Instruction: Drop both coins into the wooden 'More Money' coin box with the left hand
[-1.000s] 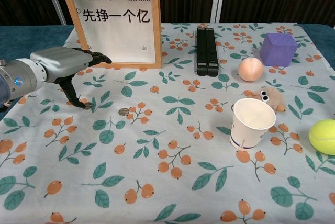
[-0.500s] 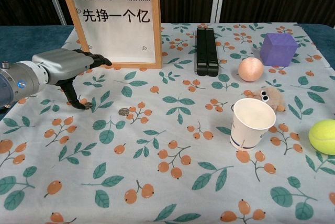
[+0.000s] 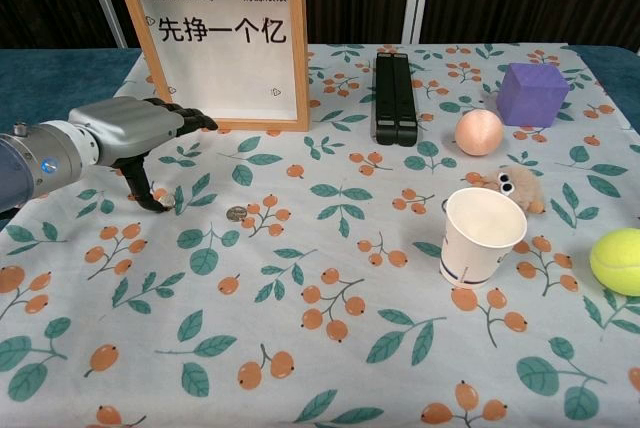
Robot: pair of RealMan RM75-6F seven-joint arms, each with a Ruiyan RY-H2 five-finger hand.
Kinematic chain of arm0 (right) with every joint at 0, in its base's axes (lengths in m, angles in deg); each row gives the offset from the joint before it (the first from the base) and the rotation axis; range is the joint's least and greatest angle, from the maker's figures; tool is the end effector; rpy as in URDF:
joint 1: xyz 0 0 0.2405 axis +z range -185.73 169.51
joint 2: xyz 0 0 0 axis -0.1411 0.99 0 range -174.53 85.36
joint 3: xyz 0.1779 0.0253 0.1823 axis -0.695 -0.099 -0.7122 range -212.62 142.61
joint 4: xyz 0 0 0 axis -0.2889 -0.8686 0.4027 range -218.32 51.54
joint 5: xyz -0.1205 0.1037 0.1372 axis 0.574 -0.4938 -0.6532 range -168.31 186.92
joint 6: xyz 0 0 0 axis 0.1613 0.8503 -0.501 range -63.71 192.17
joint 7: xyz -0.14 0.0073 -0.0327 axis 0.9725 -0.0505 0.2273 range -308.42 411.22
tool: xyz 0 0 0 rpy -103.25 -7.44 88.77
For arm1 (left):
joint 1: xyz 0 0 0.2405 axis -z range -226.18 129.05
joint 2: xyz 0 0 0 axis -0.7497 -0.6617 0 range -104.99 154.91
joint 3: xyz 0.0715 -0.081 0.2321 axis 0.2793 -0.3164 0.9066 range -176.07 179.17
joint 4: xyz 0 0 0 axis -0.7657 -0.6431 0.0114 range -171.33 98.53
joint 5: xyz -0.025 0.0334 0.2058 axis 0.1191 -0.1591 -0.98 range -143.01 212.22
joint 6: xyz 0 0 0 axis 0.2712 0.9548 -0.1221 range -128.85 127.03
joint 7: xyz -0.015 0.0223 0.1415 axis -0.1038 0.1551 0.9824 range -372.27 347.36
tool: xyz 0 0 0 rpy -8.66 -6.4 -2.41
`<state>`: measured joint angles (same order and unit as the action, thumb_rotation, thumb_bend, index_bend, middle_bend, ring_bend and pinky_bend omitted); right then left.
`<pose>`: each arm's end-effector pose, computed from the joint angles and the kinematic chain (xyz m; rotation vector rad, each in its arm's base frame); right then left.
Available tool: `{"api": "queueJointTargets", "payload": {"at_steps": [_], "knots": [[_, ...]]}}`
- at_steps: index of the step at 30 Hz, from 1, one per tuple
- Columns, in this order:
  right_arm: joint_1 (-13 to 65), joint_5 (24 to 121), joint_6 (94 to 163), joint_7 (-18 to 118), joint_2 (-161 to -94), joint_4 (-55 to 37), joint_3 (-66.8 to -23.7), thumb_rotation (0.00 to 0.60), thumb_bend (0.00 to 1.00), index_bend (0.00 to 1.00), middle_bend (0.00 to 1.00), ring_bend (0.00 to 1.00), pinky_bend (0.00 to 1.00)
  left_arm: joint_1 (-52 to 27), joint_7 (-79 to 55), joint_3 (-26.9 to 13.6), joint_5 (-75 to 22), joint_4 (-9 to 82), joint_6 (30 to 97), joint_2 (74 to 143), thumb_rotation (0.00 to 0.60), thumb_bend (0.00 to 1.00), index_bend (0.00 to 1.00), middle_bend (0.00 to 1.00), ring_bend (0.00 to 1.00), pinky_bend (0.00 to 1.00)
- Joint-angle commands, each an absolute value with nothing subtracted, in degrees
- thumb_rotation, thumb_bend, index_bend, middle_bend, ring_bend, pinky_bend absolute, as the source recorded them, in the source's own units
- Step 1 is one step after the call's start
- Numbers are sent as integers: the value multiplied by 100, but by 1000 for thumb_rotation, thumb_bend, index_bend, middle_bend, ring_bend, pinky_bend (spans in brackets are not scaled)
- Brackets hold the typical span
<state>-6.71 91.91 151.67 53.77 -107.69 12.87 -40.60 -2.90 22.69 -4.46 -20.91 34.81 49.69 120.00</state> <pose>-0.3111 -0.1708 0.1736 1.2545 -0.9054 0.8950 -0.1867 0.3613 -0.0488 -1.9455 -0.7269 -0.5586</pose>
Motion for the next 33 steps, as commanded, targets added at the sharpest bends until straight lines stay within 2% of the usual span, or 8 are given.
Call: {"api": "queueJointTargets", "payload": {"at_steps": [1, 8, 12, 17, 20, 33], "knots": [[-670, 9195, 15163, 5378, -10769, 1290, -4058, 600, 512, 152, 20, 0, 0, -277, 2331, -419, -2063, 3449, 4948, 12031, 600, 90, 54, 0, 0, 0], [-658, 9189, 15147, 5383, -10771, 1283, -4064, 600, 512, 152, 19, 0, 0, -232, 2422, -442, -1940, 3434, 4918, 12108, 600, 89, 84, 0, 0, 0], [-650, 9186, 15133, 5393, -10777, 1288, -4064, 600, 512, 152, 20, 0, 0, -224, 2388, -431, -1958, 3533, 4898, 12076, 600, 90, 160, 0, 0, 0], [-654, 9128, 15089, 5350, -10751, 1330, -4062, 600, 512, 152, 20, 0, 0, -231, 2328, -390, -2034, 3527, 4899, 12072, 600, 104, 328, 0, 0, 0], [-650, 9111, 15067, 5342, -10732, 1353, -4064, 600, 511, 152, 19, 0, 0, -226, 2264, -381, -2026, 3532, 4826, 12059, 600, 117, 384, 0, 0, 0], [-645, 9092, 15042, 5352, -10718, 1377, -4058, 600, 511, 152, 20, 0, 0, -232, 2054, -348, -2214, 3506, 4828, 12078, 600, 200, 542, 0, 0, 0]]}}
